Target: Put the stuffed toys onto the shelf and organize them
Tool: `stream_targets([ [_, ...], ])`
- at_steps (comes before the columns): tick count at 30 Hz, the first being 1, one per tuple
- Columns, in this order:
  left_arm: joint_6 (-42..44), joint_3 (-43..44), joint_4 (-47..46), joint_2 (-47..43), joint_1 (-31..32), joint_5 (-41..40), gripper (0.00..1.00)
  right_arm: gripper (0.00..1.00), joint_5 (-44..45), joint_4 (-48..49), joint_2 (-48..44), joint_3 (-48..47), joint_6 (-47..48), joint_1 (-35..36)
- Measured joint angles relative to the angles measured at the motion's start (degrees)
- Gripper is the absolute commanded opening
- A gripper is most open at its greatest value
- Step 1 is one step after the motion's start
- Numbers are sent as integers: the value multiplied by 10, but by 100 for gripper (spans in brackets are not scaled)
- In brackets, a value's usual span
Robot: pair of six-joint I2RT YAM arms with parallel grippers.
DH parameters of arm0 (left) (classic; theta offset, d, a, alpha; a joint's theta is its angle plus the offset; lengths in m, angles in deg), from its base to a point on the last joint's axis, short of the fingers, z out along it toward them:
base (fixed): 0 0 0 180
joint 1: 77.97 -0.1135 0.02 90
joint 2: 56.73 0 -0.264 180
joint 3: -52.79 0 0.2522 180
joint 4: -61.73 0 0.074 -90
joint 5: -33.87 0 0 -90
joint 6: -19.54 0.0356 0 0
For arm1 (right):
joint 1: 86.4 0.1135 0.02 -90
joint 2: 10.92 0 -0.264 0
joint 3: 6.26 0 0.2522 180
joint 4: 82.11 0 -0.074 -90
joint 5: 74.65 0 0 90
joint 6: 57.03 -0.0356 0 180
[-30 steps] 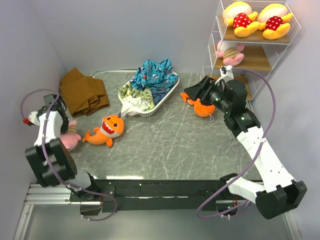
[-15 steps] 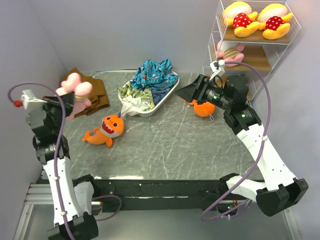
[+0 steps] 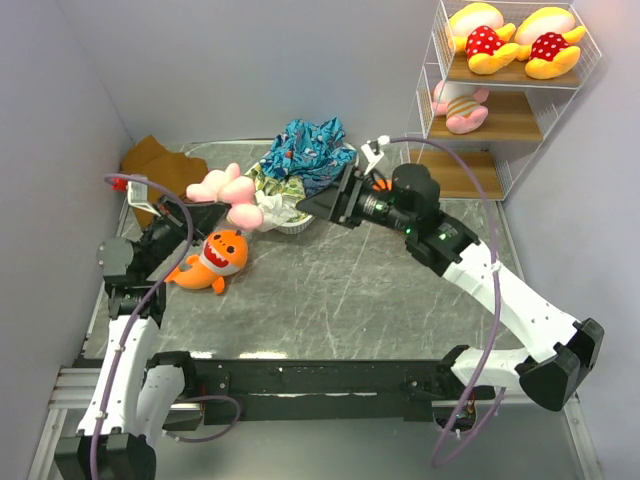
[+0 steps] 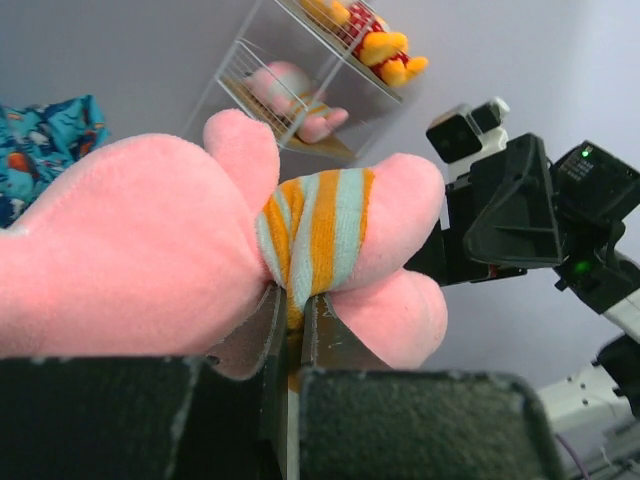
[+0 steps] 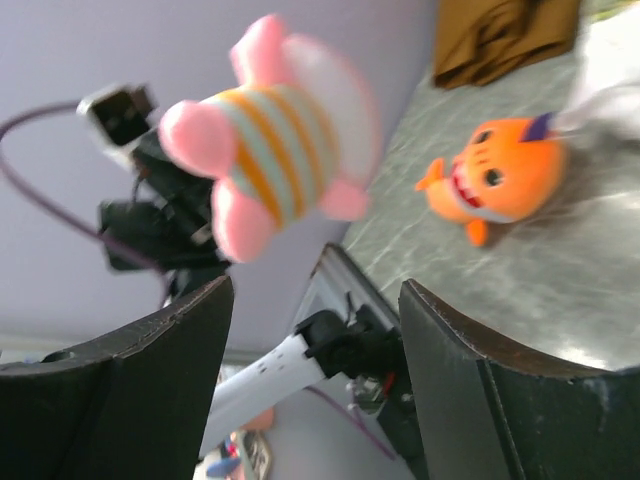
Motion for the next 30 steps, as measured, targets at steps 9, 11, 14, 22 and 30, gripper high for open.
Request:
stream_targets([
  [9, 32, -1, -28, 18, 43, 25, 1, 77, 28, 63, 33, -16, 61, 79],
  [11, 33, -1, -29, 20, 50, 30, 1, 77, 28, 63, 55, -30, 83, 83],
  [14, 33, -1, -36, 30, 62, 40, 1, 76, 41, 50, 99, -70, 117, 99],
  [22, 24, -11, -52, 48, 64, 49, 50, 3, 85, 18, 159, -136, 180, 132],
  [30, 53, 36, 76, 50, 67, 35, 96, 3, 183, -46, 148, -132, 301, 141],
])
